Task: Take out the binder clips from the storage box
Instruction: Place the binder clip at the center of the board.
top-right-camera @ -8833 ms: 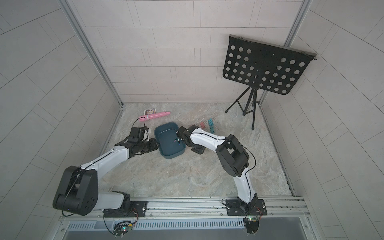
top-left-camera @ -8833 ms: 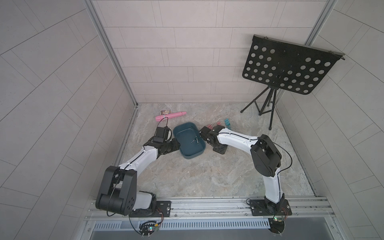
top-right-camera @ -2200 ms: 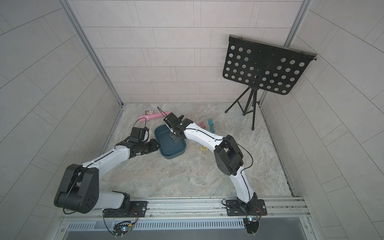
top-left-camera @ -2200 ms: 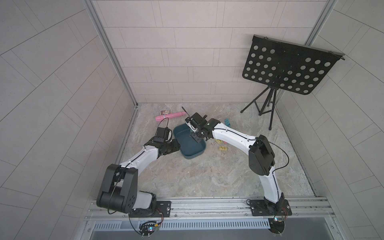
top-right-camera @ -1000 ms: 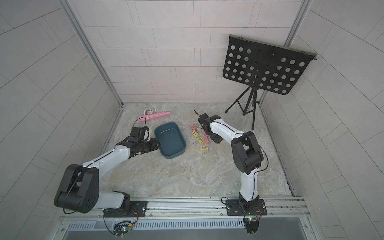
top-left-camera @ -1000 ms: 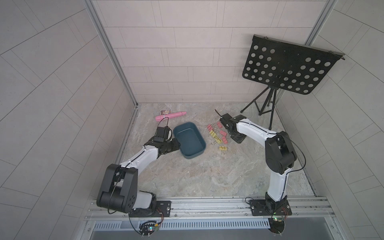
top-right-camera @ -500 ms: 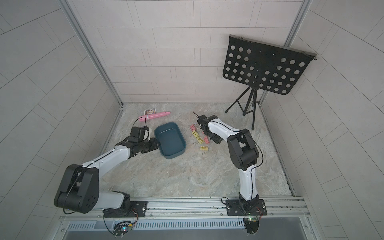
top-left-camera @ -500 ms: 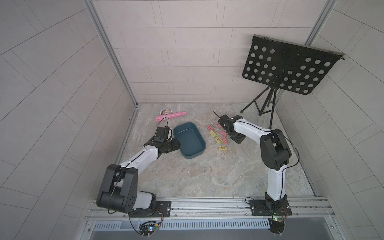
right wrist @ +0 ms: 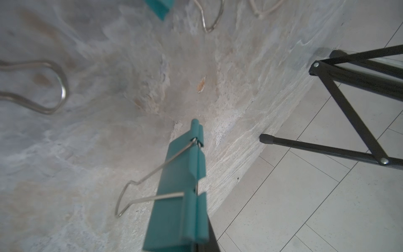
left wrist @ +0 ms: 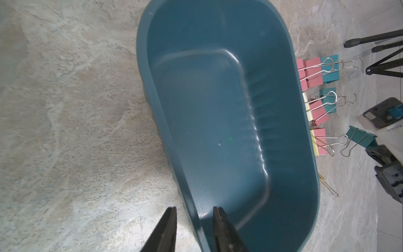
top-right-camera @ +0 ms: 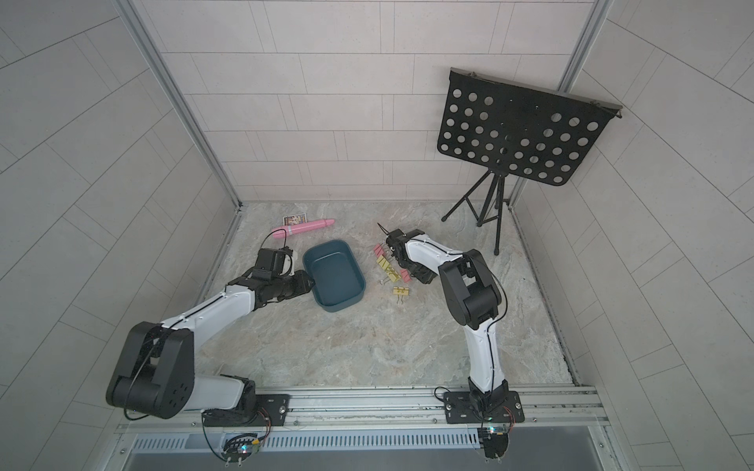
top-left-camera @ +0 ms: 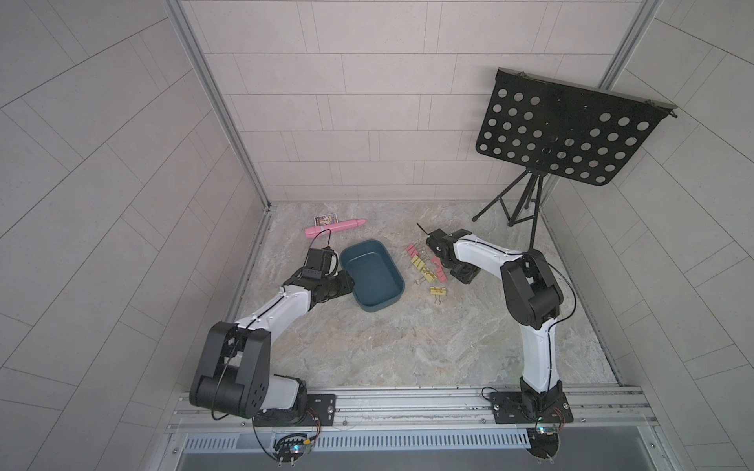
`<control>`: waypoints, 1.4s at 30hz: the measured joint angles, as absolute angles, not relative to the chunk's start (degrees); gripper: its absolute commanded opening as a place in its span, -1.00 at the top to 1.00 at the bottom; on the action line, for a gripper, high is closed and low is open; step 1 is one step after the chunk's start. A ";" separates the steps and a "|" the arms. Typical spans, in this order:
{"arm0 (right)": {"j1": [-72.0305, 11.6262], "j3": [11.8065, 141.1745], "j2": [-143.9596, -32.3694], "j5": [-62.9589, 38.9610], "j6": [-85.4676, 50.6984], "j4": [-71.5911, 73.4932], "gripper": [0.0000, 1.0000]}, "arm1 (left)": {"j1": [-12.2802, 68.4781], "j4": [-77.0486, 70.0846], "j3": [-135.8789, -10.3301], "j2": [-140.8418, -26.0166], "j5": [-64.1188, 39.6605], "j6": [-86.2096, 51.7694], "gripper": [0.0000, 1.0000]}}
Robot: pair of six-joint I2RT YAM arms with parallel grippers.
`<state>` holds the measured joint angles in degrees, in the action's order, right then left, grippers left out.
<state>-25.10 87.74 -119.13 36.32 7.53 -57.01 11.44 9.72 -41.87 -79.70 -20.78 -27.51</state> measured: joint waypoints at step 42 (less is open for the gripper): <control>-25.23 90.50 -121.38 30.11 7.97 -55.57 0.74 | 11.44 9.74 -41.87 -79.70 -20.62 -27.40 0.27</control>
<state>-25.23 90.50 -121.38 30.11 7.97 -55.57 11.44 9.74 -41.87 -79.70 -20.62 -27.40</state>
